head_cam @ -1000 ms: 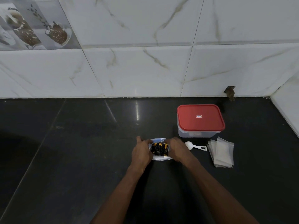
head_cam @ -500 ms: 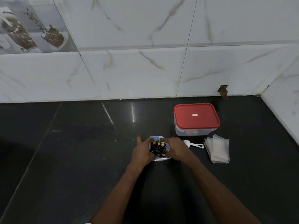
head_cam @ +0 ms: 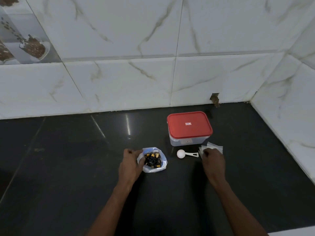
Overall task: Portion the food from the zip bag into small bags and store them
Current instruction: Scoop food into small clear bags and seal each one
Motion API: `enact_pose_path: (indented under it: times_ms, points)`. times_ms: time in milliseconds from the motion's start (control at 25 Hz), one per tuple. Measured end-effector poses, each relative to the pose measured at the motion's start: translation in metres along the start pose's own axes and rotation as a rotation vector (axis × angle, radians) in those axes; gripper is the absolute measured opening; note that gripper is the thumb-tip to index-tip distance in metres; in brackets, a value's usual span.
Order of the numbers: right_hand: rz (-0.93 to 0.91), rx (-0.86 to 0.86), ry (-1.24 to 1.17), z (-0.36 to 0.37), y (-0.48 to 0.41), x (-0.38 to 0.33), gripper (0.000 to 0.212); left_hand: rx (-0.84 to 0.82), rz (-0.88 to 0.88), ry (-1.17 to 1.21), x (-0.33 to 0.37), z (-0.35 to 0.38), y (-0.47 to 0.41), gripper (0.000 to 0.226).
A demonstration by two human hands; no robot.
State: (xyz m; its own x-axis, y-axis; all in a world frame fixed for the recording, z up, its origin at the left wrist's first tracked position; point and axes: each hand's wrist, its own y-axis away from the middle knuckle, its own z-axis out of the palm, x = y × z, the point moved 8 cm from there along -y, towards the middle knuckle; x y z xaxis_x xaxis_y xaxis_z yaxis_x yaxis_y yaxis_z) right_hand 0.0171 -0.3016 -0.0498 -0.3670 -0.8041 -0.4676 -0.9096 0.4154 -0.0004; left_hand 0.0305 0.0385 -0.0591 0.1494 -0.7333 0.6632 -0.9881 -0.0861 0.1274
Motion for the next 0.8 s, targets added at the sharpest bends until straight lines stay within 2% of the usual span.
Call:
enact_pose_path:
  times_ms: [160, 240, 360, 600, 680, 800]
  points:
    - [0.088, 0.071, 0.062, -0.015, -0.039, 0.041, 0.012, 0.193, -0.027, 0.089, 0.01, -0.013, 0.025, 0.03]
    - [0.092, 0.005, 0.154, -0.012, -0.059, 0.05, 0.025, 0.213, -0.018, 0.084, 0.017, -0.004, 0.039, 0.03]
    - [0.082, -0.153, 0.245, -0.007, -0.082, 0.063, 0.033, 0.171, -0.011, 0.044, 0.031, 0.022, 0.056, 0.034]
    - [-0.083, -0.257, 0.074, -0.023, -0.09, 0.063, 0.011, 0.143, -0.063, 0.183, 0.071, 0.056, 0.054, 0.022]
    - [-0.144, -0.302, 0.05, -0.042, -0.079, 0.046, 0.012, 0.091, -0.077, 0.282, 0.092, 0.061, 0.048, 0.013]
    - [-0.367, -0.202, -0.022, -0.065, -0.045, -0.003, 0.015, -0.14, -0.071, 0.625, 0.139, 0.086, 0.044, 0.015]
